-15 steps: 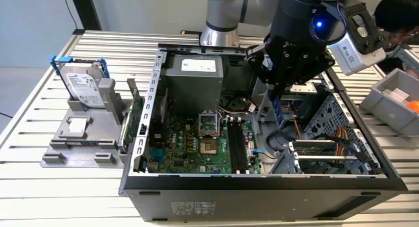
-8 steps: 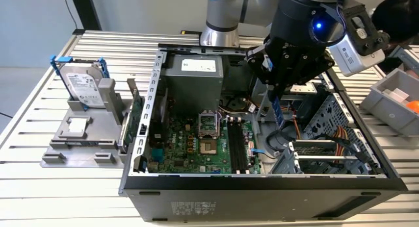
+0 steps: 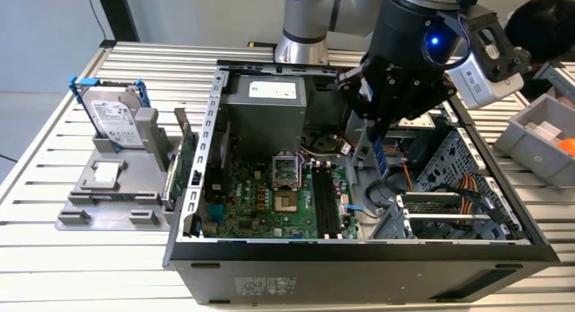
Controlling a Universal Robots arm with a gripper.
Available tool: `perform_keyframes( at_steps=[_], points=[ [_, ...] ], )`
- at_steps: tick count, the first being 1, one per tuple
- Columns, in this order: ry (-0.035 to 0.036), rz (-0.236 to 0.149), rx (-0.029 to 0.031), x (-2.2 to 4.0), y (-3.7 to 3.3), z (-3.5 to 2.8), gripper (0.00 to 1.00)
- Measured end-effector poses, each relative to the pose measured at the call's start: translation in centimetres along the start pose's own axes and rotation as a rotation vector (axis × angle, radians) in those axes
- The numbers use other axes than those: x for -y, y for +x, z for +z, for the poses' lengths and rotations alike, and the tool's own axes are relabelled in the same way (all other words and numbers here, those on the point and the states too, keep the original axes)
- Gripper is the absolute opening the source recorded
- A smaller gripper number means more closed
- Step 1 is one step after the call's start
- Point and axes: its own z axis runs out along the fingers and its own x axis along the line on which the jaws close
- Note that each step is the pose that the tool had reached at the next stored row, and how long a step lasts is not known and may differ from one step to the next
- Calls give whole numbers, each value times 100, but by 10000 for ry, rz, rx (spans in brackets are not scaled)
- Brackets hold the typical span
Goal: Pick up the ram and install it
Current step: 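Insert the ram into the slot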
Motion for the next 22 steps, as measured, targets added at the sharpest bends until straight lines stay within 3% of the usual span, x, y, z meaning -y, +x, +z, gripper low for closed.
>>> perform_keyframes(
  at_steps=[22],
  points=[
    [3, -1, 1, 1, 7, 226, 0]
  ],
)
